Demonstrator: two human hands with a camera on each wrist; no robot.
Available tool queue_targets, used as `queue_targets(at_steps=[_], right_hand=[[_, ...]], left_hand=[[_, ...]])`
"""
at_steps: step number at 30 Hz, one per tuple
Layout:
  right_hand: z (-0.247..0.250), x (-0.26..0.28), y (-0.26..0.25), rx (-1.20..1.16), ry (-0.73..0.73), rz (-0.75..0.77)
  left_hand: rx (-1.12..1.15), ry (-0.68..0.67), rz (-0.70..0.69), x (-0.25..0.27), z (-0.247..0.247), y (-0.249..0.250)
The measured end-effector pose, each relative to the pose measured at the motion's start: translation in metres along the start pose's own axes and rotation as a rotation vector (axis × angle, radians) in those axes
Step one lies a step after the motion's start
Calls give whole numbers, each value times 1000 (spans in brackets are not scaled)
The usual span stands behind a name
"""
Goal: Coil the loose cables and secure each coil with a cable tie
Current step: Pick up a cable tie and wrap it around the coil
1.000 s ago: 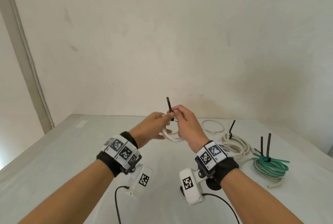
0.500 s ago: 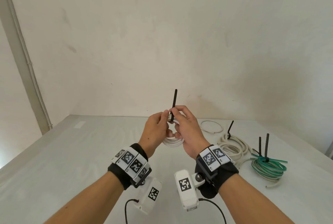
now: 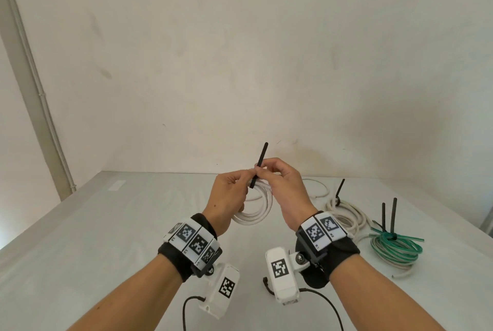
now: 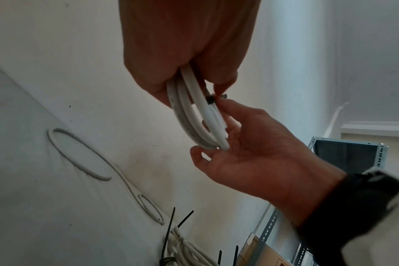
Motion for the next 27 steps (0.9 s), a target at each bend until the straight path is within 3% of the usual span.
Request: queue_targets(at_steps=[4, 13, 17, 22, 27], right_hand=[[7, -2, -5, -31, -4, -40], [9, -13, -10, 17, 103, -91], [7, -13, -14, 96, 144, -42], [8, -14, -17, 233, 87, 25], [8, -14, -23, 204, 73, 77]], left_hand=[[12, -102, -27, 2, -3, 8], [24, -90, 62, -4, -9, 7], [18, -66, 62, -3, -10, 4], [-11, -98, 64, -2, -5, 2], [193, -212, 85, -7, -6, -2]])
Point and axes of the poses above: each hand's wrist, its own x-axis away from the middle knuckle, its own z-axis out of the back of the hand, y = z × x, the point moved 5 cm from there along -x, towards the middle knuckle, and after that the axes turned 7 degrees about -y, right-handed, at the moved point
